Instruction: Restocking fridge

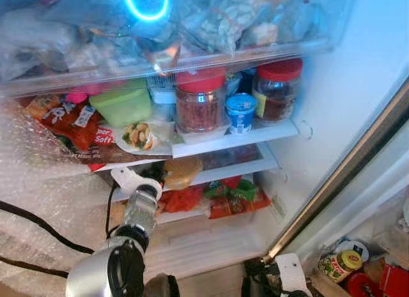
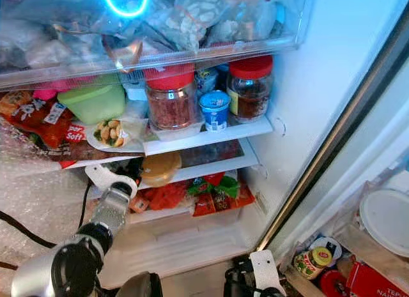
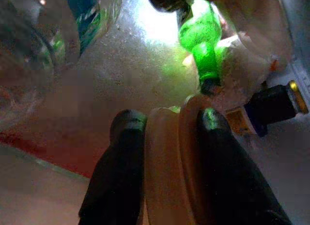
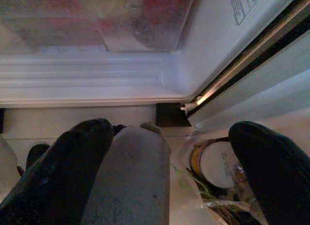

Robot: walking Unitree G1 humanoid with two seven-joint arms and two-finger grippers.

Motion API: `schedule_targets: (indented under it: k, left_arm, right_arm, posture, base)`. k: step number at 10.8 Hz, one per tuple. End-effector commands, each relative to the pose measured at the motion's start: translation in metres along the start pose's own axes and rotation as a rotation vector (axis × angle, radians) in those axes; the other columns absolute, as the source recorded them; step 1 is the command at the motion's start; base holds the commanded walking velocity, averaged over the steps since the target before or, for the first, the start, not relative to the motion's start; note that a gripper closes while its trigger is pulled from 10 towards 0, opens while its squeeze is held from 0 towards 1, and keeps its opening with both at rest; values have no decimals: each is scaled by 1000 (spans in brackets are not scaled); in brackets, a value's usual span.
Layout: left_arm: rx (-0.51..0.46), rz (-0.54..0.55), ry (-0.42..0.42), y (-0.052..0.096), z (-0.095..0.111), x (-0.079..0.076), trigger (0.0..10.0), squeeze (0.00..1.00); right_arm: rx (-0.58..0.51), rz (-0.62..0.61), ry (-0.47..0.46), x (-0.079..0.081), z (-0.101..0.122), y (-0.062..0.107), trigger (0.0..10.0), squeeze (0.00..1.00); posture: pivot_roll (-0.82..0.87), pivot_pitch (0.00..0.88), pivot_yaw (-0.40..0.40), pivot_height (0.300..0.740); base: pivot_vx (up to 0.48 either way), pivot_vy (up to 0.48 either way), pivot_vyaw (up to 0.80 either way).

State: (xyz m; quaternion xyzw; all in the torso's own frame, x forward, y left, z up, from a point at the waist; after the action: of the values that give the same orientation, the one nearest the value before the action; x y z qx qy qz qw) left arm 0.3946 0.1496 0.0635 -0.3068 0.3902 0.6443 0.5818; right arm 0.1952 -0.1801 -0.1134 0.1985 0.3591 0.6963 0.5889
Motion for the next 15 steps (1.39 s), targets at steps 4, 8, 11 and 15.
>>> schedule_targets:
  k: [4,8,11,15]
  left_arm:
    - [-33,27,-28,-4,9,-3,10000,1000]
    - [-69,6,54,-1,14,3,10000,725]
    - [-91,-63,104,7,17,9,10000,0]
    - [-64,-160,106,15,7,5,10000,0]
  right_arm:
    - [237,137,-11,59,-71,27,10000,0]
    - [228,138,-10,55,-65,23,10000,0]
    - [226,144,-2,55,-63,22,10000,0]
    - [224,145,2,53,-62,21,10000,0]
  posture:
    - [-249,139,38,647]
    - [-225,123,43,647]
    - [-201,106,47,647]
    - [-188,95,44,647]
  base:
    - [0,0,0]
    - [0,0,0]
    - [0,0,0]
    - [0,0,0]
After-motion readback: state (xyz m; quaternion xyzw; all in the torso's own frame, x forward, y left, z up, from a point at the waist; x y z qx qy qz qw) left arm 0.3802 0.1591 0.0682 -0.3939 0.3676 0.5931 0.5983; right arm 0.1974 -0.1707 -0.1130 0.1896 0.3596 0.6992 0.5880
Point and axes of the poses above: a point about 5 cm out from each wrist's last joint towards the gripper, its own y axis pointing back from the gripper into the wrist, its own z axis along the axis of the wrist's last joint, x = y × z, the point moved 4 cm from there along -y, pointing out of the wrist towards the gripper, and after that the axes turned 6 degrees about y, right-handed, at the moved point
